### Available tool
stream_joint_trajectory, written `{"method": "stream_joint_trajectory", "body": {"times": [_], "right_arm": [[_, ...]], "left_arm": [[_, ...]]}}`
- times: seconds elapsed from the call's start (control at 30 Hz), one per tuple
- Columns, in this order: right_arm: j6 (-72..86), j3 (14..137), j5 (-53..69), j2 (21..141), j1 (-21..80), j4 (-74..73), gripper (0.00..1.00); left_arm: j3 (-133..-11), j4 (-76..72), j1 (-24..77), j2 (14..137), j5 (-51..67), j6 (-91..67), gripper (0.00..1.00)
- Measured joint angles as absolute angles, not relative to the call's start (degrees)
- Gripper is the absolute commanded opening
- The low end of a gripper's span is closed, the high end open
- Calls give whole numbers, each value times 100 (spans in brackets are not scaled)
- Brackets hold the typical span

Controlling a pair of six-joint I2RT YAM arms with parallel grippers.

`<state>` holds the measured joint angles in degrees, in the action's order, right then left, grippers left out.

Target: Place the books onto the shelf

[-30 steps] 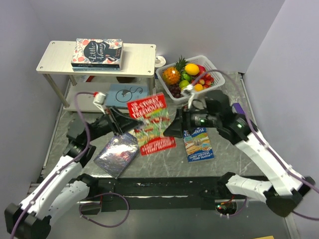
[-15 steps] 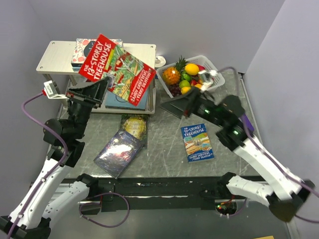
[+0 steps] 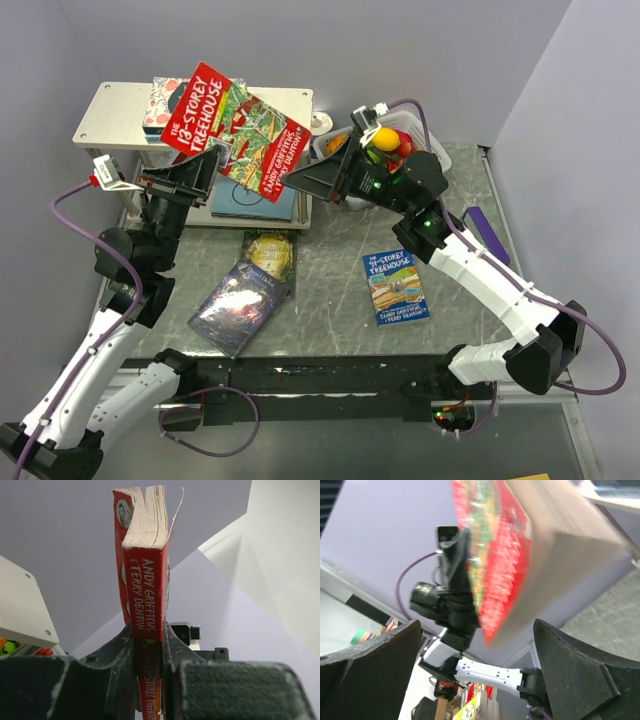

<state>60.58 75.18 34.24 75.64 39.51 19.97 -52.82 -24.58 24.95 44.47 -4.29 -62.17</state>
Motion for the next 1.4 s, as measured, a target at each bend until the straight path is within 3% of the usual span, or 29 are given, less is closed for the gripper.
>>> {"method": "stream_joint_trajectory", "body": {"times": [0.1,0.3,0.4,0.43,0.47,0.5,0.53,0.57,0.6,0.7,0.8,0.93,1.1,1.4], "right_arm": [[6040,7732,3514,7631,3951,2029,96],[5942,8823,3828,8455,3951,1573,65],[5859,9168,3977,8801,3948,1319,43],[5850,9277,4034,8890,3948,1225,23],[5828,9360,4062,8949,3940,1166,12],[5874,9520,4150,9024,3918,1070,3],[5782,9657,4222,9067,3907,1000,0],[5717,9852,4303,9131,3872,819,0],[5675,9990,4364,9181,3865,703,0],[5507,10744,4637,9485,3828,84,0],[5391,11688,5028,9896,3684,-631,0],[5389,12374,5621,10241,3459,-1100,0],[5422,12416,6106,10324,3347,-1413,0],[5325,12156,6482,10291,3170,-1686,0]], "left_arm": [[-5301,-2456,2493,4449,-467,-6211,1],[-5487,-2574,2462,4508,-596,-6215,1],[-5553,-2554,2488,4569,-539,-6213,1],[-5555,-2532,2488,4587,-539,-6191,1],[-5555,-2484,2477,4595,-558,-6158,3],[-5555,-2418,2456,4602,-615,-6117,11],[-5555,-2386,2434,4615,-663,-6167,18],[-5564,-2405,2434,4628,-692,-6202,25],[-5601,-2375,2436,4624,-722,-6219,44],[-5817,-1909,2447,4563,-812,-6073,74],[-6012,-1402,2480,4427,-847,-5833,87],[-6077,-1061,2471,4298,-797,-5662,90],[-6235,-871,2386,4598,-377,-5645,84],[-6198,-454,2102,4777,40,-5682,87]]}}
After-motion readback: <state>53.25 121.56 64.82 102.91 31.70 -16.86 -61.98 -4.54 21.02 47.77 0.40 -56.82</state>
